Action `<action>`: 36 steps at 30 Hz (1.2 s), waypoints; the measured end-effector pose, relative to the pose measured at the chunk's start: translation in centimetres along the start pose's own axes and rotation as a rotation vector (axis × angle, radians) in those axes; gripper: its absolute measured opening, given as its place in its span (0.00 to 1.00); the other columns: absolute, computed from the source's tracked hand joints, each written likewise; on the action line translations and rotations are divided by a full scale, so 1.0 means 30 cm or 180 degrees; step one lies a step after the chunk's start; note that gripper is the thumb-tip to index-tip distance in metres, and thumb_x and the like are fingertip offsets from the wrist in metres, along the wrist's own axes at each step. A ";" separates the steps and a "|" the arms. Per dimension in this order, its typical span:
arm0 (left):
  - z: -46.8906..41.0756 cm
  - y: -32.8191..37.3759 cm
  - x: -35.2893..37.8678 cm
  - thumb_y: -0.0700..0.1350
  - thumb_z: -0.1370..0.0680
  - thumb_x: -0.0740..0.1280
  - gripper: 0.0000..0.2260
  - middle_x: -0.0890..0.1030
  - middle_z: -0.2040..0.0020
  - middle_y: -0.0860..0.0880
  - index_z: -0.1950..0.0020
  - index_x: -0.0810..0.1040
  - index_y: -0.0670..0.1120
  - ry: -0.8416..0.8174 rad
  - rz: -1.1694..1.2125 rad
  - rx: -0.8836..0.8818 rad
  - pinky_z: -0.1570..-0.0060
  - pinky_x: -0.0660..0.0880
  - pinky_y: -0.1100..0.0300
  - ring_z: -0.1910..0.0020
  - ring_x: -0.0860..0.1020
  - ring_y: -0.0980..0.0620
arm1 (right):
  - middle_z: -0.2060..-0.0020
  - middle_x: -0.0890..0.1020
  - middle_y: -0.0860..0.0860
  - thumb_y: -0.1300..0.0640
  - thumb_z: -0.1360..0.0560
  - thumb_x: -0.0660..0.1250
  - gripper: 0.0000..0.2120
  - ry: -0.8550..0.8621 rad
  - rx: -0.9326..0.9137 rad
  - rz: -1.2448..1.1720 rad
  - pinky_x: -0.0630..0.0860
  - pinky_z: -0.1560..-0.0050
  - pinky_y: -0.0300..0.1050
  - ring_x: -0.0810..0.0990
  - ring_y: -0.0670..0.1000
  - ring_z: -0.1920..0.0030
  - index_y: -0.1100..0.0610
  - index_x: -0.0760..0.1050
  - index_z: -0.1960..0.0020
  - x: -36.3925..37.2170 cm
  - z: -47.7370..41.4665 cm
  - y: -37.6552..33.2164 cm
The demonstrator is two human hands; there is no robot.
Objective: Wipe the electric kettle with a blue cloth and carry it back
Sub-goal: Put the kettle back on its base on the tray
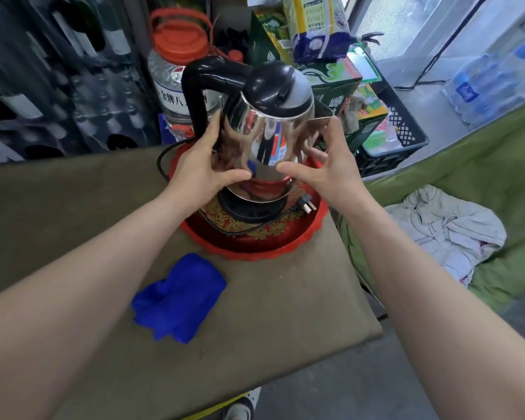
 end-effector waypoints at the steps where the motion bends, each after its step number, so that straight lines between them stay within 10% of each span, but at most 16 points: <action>1: -0.005 0.004 0.002 0.49 0.31 0.78 0.49 0.61 0.32 0.74 0.20 0.49 0.61 -0.0035 0.0031 0.0003 0.27 0.64 0.60 0.28 0.68 0.60 | 0.42 0.78 0.40 0.60 0.32 0.83 0.32 0.0013 0.0027 0.0024 0.73 0.46 0.24 0.78 0.27 0.44 0.56 0.66 0.37 -0.005 -0.003 0.004; 9: 0.031 0.030 0.038 0.50 0.31 0.78 0.50 0.65 0.25 0.61 0.21 0.47 0.62 -0.0025 -0.0286 0.0023 0.47 0.58 0.86 0.31 0.62 0.67 | 0.42 0.78 0.35 0.63 0.32 0.82 0.33 0.0149 0.0228 -0.0199 0.81 0.42 0.38 0.80 0.33 0.41 0.49 0.65 0.37 -0.026 0.083 0.028; 13: 0.088 0.012 0.033 0.47 0.33 0.80 0.52 0.65 0.23 0.56 0.22 0.48 0.65 -0.0053 -0.0037 0.0003 0.34 0.70 0.68 0.27 0.67 0.60 | 0.45 0.76 0.20 0.64 0.32 0.82 0.39 0.0132 0.0248 -0.0305 0.79 0.39 0.38 0.78 0.30 0.39 0.50 0.62 0.31 0.009 0.157 0.039; 16: 0.123 -0.013 0.034 0.46 0.35 0.81 0.54 0.62 0.22 0.56 0.22 0.48 0.66 -0.0087 0.0114 -0.0127 0.31 0.71 0.50 0.26 0.66 0.58 | 0.39 0.76 0.27 0.63 0.32 0.82 0.41 0.0119 0.0254 -0.0427 0.77 0.31 0.46 0.76 0.38 0.31 0.49 0.62 0.28 0.035 0.192 0.056; 23: 0.133 0.038 0.032 0.54 0.38 0.82 0.57 0.59 0.25 0.53 0.20 0.47 0.57 0.0313 -0.0546 -0.0332 0.36 0.63 0.64 0.33 0.62 0.63 | 0.32 0.77 0.45 0.67 0.28 0.78 0.37 -0.0563 0.0485 -0.0702 0.75 0.33 0.44 0.75 0.48 0.28 0.51 0.64 0.27 -0.002 0.128 0.016; 28: 0.151 0.087 0.015 0.57 0.35 0.79 0.50 0.65 0.23 0.51 0.20 0.56 0.52 0.0400 -0.0763 -0.0451 0.28 0.65 0.56 0.26 0.66 0.53 | 0.35 0.80 0.52 0.65 0.29 0.80 0.32 -0.0292 0.0555 -0.0748 0.74 0.39 0.33 0.81 0.48 0.35 0.51 0.69 0.32 0.003 0.102 -0.035; 32: 0.188 0.119 -0.150 0.58 0.33 0.76 0.25 0.76 0.42 0.53 0.40 0.75 0.52 0.1407 -0.0325 -0.0326 0.44 0.79 0.53 0.49 0.79 0.58 | 0.36 0.78 0.56 0.58 0.30 0.81 0.24 -0.0332 0.0755 -0.0789 0.75 0.28 0.52 0.81 0.51 0.35 0.47 0.71 0.42 -0.015 0.099 -0.042; 36: 0.083 0.120 -0.212 0.49 0.25 0.72 0.33 0.66 0.27 0.51 0.25 0.58 0.61 0.0534 -0.0180 -0.0203 0.29 0.68 0.48 0.30 0.68 0.53 | 0.32 0.79 0.53 0.58 0.29 0.81 0.24 -0.0583 0.0849 -0.0749 0.74 0.30 0.67 0.81 0.54 0.33 0.51 0.70 0.41 -0.040 0.054 -0.048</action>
Point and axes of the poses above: each hand's wrist, its own z-axis away from the middle knuckle, its own x-axis out of the palm, y = z × x, the point moved 5 cm from there along -z, towards the middle knuckle
